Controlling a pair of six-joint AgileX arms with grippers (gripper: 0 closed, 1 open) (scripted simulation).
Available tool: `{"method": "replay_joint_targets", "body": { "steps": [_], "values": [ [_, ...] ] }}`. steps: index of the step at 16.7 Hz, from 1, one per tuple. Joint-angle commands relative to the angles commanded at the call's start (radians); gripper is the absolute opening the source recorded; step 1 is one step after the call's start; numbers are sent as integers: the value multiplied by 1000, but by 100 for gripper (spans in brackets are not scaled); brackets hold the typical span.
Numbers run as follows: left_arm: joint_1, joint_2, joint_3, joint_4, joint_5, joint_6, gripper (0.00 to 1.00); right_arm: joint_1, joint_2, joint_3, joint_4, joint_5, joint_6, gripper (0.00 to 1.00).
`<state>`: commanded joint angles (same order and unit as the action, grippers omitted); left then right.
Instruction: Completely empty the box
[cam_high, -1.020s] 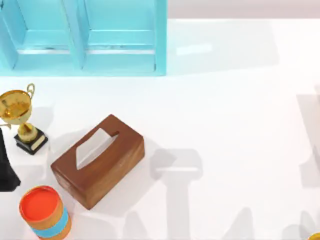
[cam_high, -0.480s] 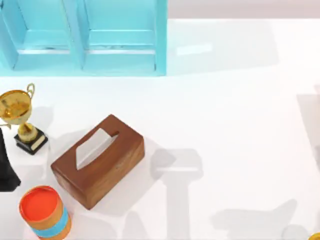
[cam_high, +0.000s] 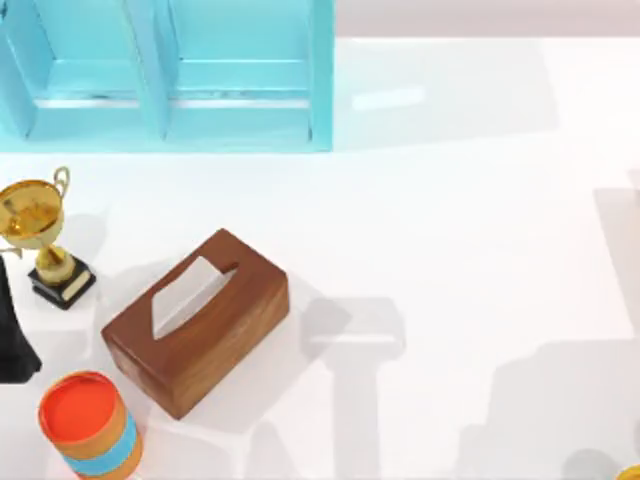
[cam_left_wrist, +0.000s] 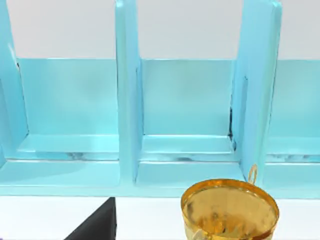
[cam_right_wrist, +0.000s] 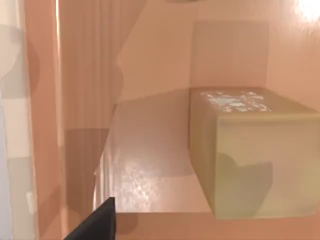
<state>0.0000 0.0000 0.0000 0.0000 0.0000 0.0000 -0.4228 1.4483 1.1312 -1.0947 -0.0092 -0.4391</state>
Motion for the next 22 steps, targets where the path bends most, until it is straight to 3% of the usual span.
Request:
{"method": "replay_joint_targets", "body": {
  "steps": [5,11,22],
  "values": [
    [0,0,0,0,0,0,100,-60,160,148,-145,-1,-64,100],
    [0,0,0,0,0,0,100,-58,163,148,-145,-1,-66,100],
    [0,0,0,0,0,0,100,-56,274,-137,249,-1,-58,100]
  ]
}}
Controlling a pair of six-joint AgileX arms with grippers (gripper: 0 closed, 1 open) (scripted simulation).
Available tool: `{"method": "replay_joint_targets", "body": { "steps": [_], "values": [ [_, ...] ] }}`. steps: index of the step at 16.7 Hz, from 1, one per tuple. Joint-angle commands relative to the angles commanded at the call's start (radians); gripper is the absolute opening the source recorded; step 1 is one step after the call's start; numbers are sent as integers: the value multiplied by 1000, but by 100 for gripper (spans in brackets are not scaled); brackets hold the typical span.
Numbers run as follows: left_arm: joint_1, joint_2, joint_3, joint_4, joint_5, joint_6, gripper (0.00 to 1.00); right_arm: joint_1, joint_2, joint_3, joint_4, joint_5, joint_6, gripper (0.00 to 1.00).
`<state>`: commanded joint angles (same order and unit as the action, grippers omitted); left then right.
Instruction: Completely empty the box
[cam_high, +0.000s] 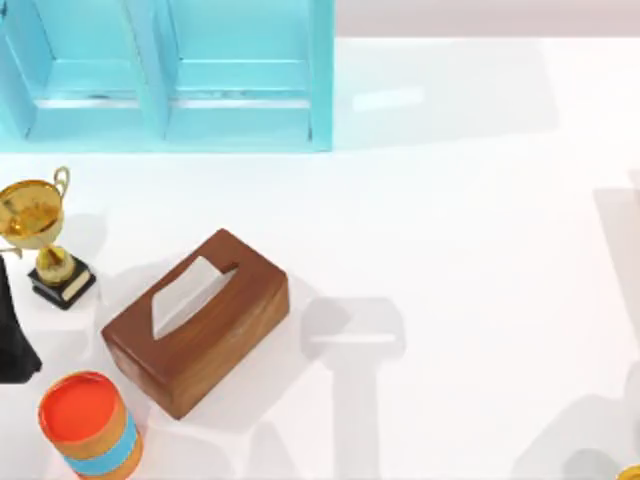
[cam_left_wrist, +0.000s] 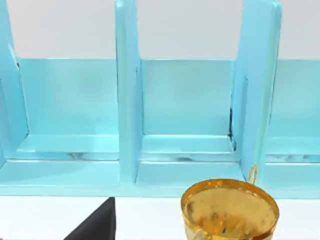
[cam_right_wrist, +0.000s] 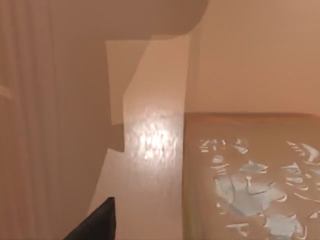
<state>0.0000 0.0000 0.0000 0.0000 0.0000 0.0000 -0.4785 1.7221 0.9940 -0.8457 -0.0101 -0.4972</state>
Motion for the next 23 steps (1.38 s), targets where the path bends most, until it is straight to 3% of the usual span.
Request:
{"method": "replay_joint_targets", "body": {
  "steps": [4,17,23],
  "values": [
    [0,0,0,0,0,0,100,0,1,-3,4,0,0,100],
    [0,0,0,0,0,0,100,0,1,-3,4,0,0,2],
    [0,0,0,0,0,0,100,0,1,-3,4,0,0,0]
  ]
}}
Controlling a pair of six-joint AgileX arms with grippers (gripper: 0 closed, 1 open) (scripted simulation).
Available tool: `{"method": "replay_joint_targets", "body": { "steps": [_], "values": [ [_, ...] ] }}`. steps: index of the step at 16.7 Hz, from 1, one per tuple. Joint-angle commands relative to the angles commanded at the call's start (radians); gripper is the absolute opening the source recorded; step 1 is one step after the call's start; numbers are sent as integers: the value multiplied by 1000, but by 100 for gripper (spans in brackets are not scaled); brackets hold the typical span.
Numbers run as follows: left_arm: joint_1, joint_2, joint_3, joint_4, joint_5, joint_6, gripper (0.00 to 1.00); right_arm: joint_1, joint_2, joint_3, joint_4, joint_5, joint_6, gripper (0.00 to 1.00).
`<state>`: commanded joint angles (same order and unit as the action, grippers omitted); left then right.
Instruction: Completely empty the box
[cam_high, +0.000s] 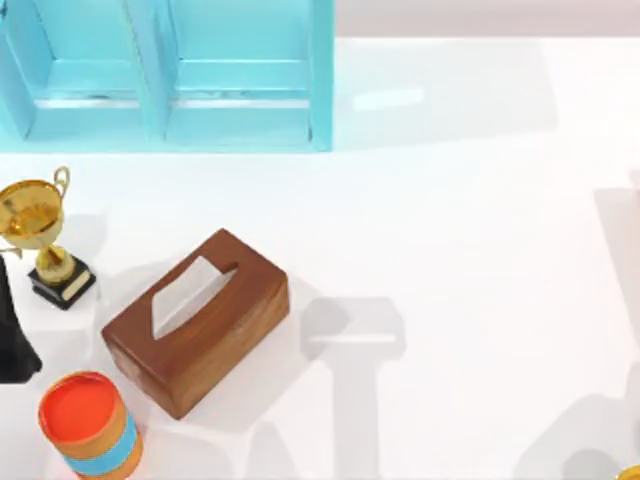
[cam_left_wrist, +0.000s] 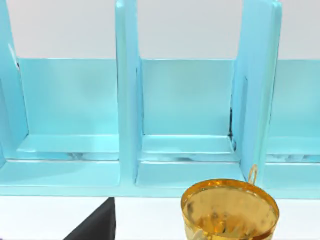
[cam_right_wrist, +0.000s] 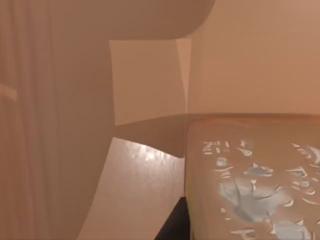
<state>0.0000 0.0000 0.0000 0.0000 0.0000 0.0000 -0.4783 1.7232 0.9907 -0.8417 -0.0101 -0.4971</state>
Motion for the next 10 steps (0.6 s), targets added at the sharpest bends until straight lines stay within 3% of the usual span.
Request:
{"method": "replay_joint_targets", "body": {
  "steps": [6,10],
  "values": [
    [0,0,0,0,0,0,100,-4,-7,39,-40,0,-1,0],
    [0,0,0,0,0,0,100,-6,-42,192,-241,-2,-6,0]
  ]
}}
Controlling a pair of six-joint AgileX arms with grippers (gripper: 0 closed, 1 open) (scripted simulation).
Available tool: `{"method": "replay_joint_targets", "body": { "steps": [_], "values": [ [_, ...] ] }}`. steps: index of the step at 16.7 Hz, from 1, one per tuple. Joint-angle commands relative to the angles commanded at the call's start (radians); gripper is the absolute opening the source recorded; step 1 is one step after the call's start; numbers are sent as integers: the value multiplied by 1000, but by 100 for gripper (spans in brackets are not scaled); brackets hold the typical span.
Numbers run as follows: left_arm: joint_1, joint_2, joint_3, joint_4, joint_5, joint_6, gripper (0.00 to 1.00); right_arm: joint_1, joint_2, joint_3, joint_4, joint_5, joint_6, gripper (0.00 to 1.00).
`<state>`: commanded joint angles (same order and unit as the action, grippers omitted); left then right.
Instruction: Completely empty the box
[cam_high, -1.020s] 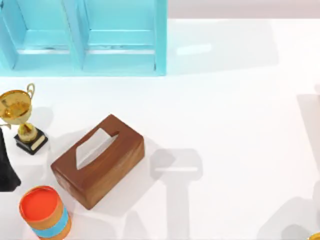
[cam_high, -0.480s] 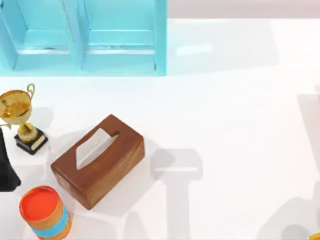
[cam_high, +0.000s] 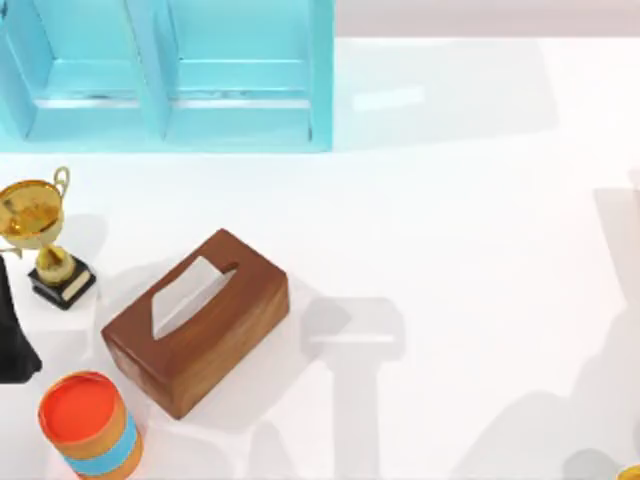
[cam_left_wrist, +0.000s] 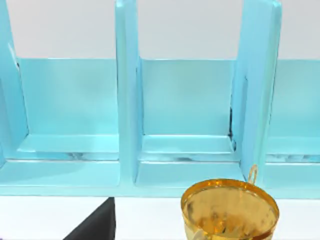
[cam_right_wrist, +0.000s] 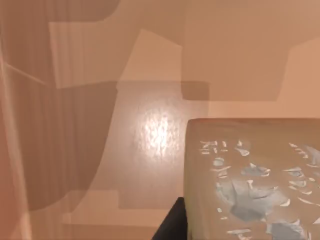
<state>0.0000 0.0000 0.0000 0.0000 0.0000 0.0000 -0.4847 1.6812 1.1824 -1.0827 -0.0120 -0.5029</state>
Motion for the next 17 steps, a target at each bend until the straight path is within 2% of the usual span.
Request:
{"method": "replay_joint_targets", "body": {
  "steps": [3,6,13,17],
  "values": [
    [0,0,0,0,0,0,100,-1,-35,126,-182,0,-2,0],
    [0,0,0,0,0,0,100,0,-68,209,-272,2,-1,0],
    [0,0,0,0,0,0,100,14,-60,223,-277,2,14,0],
    [0,0,0,0,0,0,100,139,36,304,-258,6,149,0]
  ]
}}
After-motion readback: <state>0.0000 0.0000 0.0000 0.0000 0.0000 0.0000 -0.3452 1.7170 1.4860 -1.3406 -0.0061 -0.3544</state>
